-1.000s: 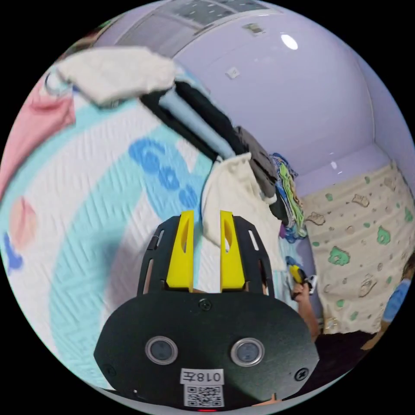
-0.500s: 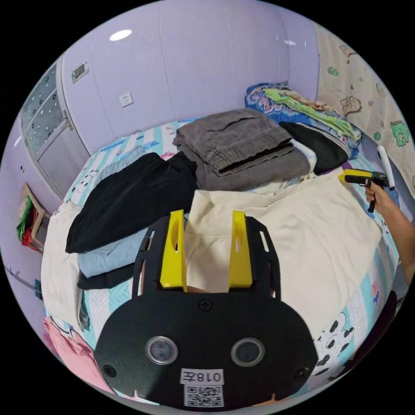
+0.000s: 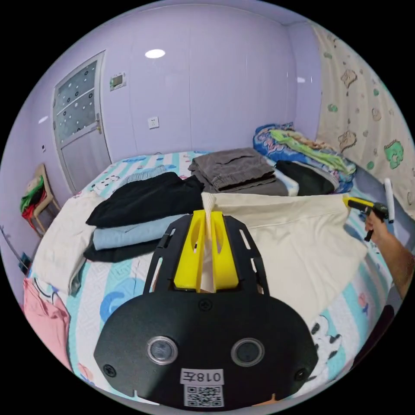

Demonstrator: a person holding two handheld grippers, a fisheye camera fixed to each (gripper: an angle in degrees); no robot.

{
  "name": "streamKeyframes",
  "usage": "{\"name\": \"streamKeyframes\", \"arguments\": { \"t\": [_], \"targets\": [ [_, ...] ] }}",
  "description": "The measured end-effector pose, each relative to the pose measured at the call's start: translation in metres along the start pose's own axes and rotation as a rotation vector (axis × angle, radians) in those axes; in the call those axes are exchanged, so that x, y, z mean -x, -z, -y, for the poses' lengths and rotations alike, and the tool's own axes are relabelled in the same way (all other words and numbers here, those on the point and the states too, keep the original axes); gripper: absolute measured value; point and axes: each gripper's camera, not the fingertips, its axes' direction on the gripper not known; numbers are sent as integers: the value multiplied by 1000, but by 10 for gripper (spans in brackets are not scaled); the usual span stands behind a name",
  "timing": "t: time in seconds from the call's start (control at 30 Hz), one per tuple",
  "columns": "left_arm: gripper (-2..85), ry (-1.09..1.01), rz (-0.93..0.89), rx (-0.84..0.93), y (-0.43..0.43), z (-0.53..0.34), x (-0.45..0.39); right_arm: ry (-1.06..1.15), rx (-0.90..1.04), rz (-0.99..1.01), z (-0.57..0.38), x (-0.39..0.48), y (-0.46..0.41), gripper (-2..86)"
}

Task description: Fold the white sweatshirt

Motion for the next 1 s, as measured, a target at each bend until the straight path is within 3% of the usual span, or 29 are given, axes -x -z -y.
{"name": "streamKeyframes", "arguments": {
  "t": [0.17,0.3,0.5,0.7,0.87,1.0],
  "targets": [
    [-4,-27,-246,-116,134,-54,5,-8,-66,298,-95,-6,125,31],
    [-4,-82,-409,2,232,-116,-3,18,18,417,-173,10,196,30],
    [-6,-145,-403,322,246,-170,-34,51,215,293,-255,48,214,32],
    [-1,-189,-403,291,256,-153,-46,152,223,232,-259,54,231,36],
    [30,-284,-404,584,255,-161,-55,345,548,136,-291,57,233,11],
    [49,-226,-416,532,288,-156,-57,259,475,175,-303,35,269,9]
  ]
}}
